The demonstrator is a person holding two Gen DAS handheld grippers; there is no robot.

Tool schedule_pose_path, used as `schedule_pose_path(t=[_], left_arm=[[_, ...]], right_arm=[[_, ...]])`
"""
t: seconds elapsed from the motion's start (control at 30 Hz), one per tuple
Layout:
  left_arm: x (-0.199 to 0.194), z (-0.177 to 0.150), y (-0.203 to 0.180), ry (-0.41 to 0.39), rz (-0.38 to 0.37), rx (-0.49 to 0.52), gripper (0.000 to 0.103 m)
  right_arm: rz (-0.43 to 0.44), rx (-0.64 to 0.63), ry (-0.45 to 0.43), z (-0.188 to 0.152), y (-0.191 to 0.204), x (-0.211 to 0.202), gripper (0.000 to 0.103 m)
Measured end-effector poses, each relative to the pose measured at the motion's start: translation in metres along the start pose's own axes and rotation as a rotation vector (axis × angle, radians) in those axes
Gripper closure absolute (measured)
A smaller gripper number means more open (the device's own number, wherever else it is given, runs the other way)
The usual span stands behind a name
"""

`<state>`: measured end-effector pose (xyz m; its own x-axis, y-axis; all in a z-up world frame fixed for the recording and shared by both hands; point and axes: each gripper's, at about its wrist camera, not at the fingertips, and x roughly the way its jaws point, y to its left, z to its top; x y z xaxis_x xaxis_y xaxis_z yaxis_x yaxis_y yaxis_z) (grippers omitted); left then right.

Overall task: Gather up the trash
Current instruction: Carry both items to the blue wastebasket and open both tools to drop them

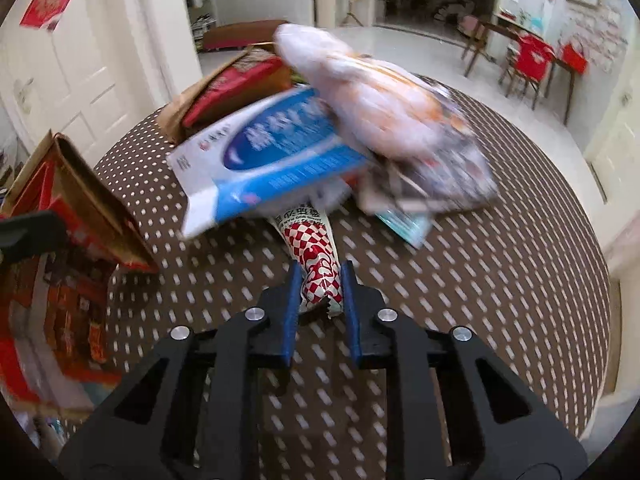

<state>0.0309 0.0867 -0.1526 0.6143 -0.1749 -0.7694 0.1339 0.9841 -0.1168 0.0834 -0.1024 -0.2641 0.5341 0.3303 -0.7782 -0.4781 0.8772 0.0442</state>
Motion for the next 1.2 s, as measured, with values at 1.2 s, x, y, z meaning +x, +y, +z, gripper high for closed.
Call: schedule_pose_path(t=[1.2], left_arm=[[0.117,0.076,-0.396,0.079,-0.448,0.680,0.077]], right_arm=[[-0.242,0.888,-0.225,-0.208,-0.344,-0.187,0.084]])
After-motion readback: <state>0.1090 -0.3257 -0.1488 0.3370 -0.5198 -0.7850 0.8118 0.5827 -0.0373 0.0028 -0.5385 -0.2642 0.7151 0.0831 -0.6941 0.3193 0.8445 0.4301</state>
